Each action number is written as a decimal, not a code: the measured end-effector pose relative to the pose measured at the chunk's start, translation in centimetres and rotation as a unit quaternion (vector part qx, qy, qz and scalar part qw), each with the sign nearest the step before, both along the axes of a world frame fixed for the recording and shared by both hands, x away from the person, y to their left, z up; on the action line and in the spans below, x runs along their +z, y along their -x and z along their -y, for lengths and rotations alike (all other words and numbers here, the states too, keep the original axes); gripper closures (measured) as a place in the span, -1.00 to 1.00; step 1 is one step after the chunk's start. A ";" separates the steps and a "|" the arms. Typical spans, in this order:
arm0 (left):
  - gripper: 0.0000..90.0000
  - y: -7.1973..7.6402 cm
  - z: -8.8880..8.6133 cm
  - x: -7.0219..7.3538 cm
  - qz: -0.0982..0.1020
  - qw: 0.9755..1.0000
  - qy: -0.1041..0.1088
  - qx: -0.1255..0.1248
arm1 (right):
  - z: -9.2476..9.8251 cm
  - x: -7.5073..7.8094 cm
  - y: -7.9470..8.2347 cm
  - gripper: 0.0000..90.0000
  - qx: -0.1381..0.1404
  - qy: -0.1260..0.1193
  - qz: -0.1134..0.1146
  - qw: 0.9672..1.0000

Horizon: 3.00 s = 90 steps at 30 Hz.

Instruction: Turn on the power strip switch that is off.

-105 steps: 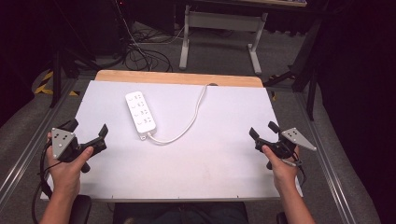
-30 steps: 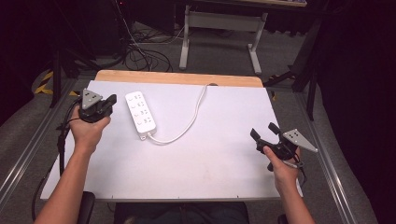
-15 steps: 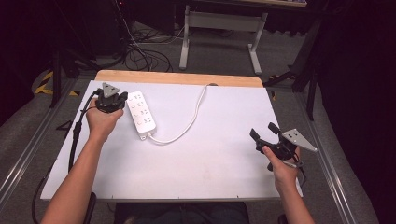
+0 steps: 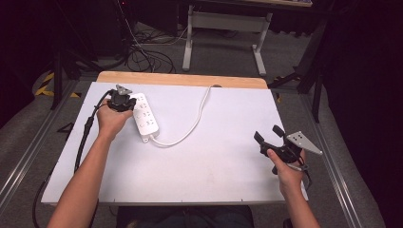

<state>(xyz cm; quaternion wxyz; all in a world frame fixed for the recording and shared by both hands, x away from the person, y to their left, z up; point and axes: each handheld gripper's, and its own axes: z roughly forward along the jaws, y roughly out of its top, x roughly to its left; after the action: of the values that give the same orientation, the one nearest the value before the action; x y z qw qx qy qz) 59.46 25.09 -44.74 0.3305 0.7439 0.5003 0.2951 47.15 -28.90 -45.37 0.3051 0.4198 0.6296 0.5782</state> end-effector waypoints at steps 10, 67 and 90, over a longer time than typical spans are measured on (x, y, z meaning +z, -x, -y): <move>1.00 -0.6 -0.1 -1.3 -0.030 1.000 -0.005 -0.002 | 0.0 0.0 0.1 -0.68 0.000 -0.002 0.001 1.000; 1.00 -0.3 0.5 -2.0 -0.020 1.000 -0.012 0.003 | 0.1 0.5 0.8 -0.67 -0.007 -0.004 0.007 1.000; 1.00 1.5 0.5 -1.7 0.008 1.000 0.014 0.019 | -0.1 0.3 0.5 -0.67 -0.003 0.000 -0.001 1.000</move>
<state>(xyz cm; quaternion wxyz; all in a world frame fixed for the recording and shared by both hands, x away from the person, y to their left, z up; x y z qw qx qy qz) 57.97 24.64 -46.41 0.3392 0.7269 0.5162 0.3002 46.67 -28.78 -45.09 0.3061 0.4222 0.6287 0.5769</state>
